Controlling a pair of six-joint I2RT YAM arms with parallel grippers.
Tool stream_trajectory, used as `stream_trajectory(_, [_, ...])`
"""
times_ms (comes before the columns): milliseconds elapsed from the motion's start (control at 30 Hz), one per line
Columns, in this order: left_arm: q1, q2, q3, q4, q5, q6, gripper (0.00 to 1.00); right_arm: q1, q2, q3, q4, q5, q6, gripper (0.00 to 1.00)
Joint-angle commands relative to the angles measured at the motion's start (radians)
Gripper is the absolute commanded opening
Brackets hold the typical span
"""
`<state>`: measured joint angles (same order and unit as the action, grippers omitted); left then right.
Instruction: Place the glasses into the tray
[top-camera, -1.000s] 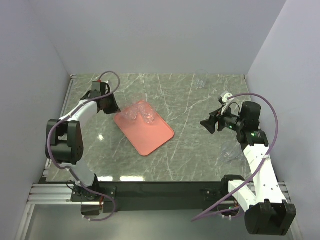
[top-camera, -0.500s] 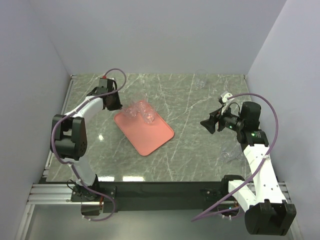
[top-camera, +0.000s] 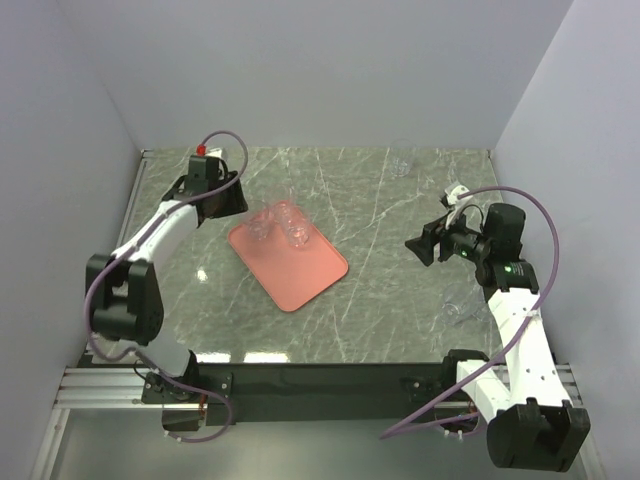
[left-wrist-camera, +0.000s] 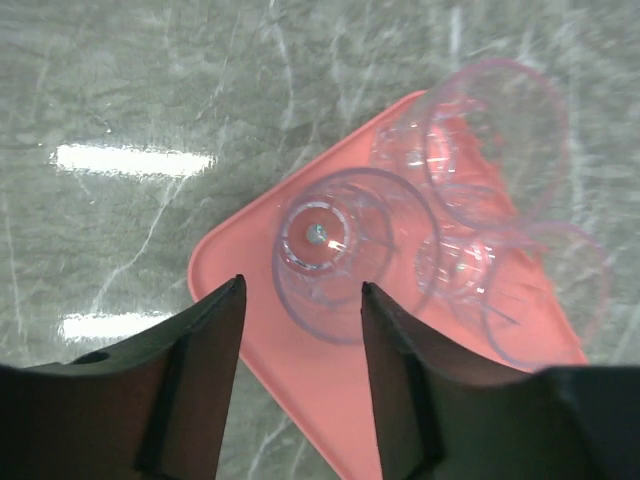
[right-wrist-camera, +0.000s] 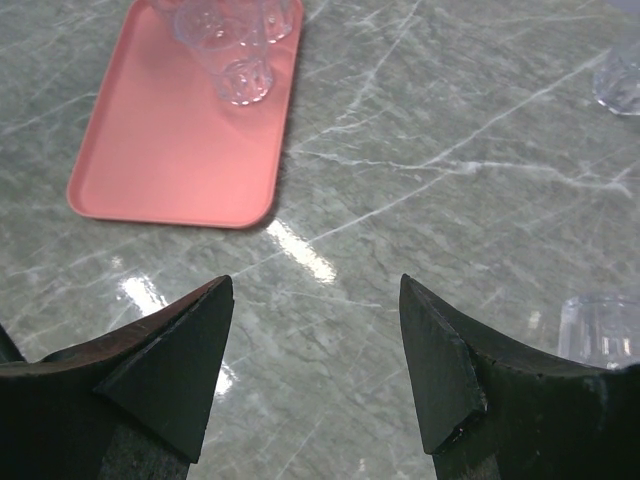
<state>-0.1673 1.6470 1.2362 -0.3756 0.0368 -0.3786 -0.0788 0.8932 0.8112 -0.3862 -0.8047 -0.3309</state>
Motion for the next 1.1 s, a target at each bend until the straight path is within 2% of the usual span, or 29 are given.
stream_trajectory(0, [-0.005, -0.147, -0.047, 0.047, 0.025, 0.01, 0.56, -0.027, -0.011, -0.001, 0.02, 0.028, -0.023, 0.74])
stream_trajectory(133, [-0.005, -0.304, -0.145, 0.079, -0.018, 0.024, 0.65, -0.036, 0.03, 0.011, 0.023, 0.052, -0.013, 0.74])
stream_trajectory(167, [-0.003, -0.369, -0.19, 0.086, -0.031, 0.036, 0.72, -0.036, 0.067, 0.037, 0.018, 0.05, -0.008, 0.74])
stream_trajectory(267, [0.005, -0.481, -0.279, 0.11, -0.077, 0.058, 0.82, -0.035, 0.154, 0.109, -0.014, 0.047, 0.003, 0.74])
stream_trajectory(467, [0.014, -0.625, -0.4, 0.141, -0.158, 0.073, 0.9, -0.035, 0.351, 0.297, -0.051, 0.111, 0.029, 0.74])
stream_trajectory(633, [0.015, -0.707, -0.432, 0.133, -0.27, 0.07, 0.99, -0.035, 0.557, 0.463, -0.083, 0.173, 0.087, 0.73])
stream_trajectory(867, [0.015, -0.739, -0.44, 0.142, -0.316, 0.078, 1.0, -0.032, 0.831, 0.786, -0.146, 0.297, 0.181, 0.7])
stream_trajectory(967, [0.017, -0.731, -0.437, 0.142, -0.311, 0.076, 0.99, -0.027, 0.952, 0.946, -0.187, 0.389, 0.234, 0.65])
stream_trajectory(1067, [0.017, -0.728, -0.44, 0.145, -0.307, 0.076, 0.99, -0.022, 1.079, 1.107, -0.238, 0.459, 0.312, 0.56])
